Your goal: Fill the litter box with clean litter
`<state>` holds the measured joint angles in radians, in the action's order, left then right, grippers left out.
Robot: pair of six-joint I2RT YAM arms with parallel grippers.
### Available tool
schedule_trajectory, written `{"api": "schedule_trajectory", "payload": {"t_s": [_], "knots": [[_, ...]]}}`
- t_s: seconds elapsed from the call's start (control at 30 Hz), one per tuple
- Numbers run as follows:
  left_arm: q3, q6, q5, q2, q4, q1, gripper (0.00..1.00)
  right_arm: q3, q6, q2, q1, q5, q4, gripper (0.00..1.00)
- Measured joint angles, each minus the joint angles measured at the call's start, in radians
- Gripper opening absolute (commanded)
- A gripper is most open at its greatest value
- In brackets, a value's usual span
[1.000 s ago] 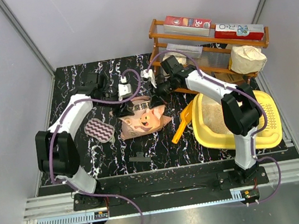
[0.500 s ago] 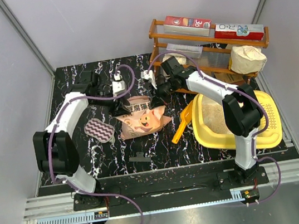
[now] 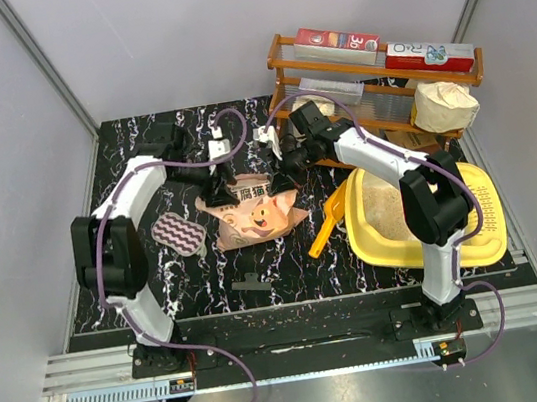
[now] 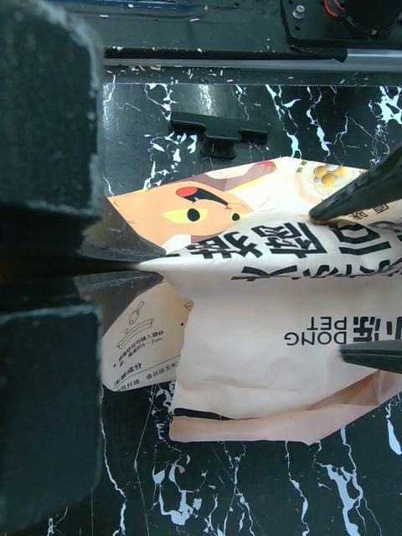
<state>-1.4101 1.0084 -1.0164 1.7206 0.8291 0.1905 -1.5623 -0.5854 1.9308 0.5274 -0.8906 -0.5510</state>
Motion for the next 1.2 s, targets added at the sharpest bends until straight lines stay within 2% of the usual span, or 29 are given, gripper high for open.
{"api": "schedule_trajectory", "payload": {"t_s": [0.07, 0.1, 0.17, 0.2, 0.3, 0.33, 0.4, 0.6, 0.83, 0.87, 0.93, 1.2], "knots": [[-0.039, 0.056, 0.003, 0.075, 0.087, -0.002, 0.57, 0.002, 0.000, -0.002, 0.000, 0.000, 0.000, 0.00], [-0.062, 0.094, 0.003, 0.110, 0.144, -0.005, 0.48, 0.002, 0.000, -0.002, 0.000, 0.001, 0.001, 0.00], [-0.087, 0.145, -0.002, 0.144, 0.228, -0.013, 0.39, 0.003, 0.001, -0.002, 0.001, 0.003, 0.001, 0.00], [-0.097, 0.175, -0.007, 0.150, 0.270, -0.018, 0.30, 0.004, 0.001, -0.002, 0.002, 0.004, 0.002, 0.00], [-0.112, 0.241, -0.018, 0.143, 0.362, -0.041, 0.15, 0.005, 0.009, -0.002, 0.002, 0.004, 0.003, 0.00], [-0.112, 0.252, -0.021, 0.139, 0.378, -0.048, 0.06, 0.005, 0.012, -0.002, 0.003, 0.003, 0.005, 0.00], [-0.110, 0.266, -0.025, 0.126, 0.409, -0.060, 0.00, 0.005, 0.021, -0.002, 0.005, 0.000, 0.012, 0.00], [-0.098, 0.270, -0.010, 0.090, 0.443, -0.111, 0.00, -0.007, 0.087, 0.014, 0.030, -0.021, 0.060, 0.00], [-0.051, 0.245, 0.005, 0.047, 0.407, -0.151, 0.00, -0.023, 0.145, 0.048, 0.044, -0.053, 0.129, 0.00], [-0.038, 0.240, 0.005, 0.038, 0.394, -0.151, 0.00, -0.023, 0.146, 0.048, 0.044, -0.054, 0.129, 0.09], [-0.014, 0.228, 0.003, 0.019, 0.368, -0.151, 0.00, -0.022, 0.151, 0.048, 0.044, -0.055, 0.128, 0.16], [0.000, 0.197, 0.012, 0.006, 0.341, -0.151, 0.00, -0.010, 0.134, 0.039, 0.027, -0.068, 0.131, 0.22]]}}
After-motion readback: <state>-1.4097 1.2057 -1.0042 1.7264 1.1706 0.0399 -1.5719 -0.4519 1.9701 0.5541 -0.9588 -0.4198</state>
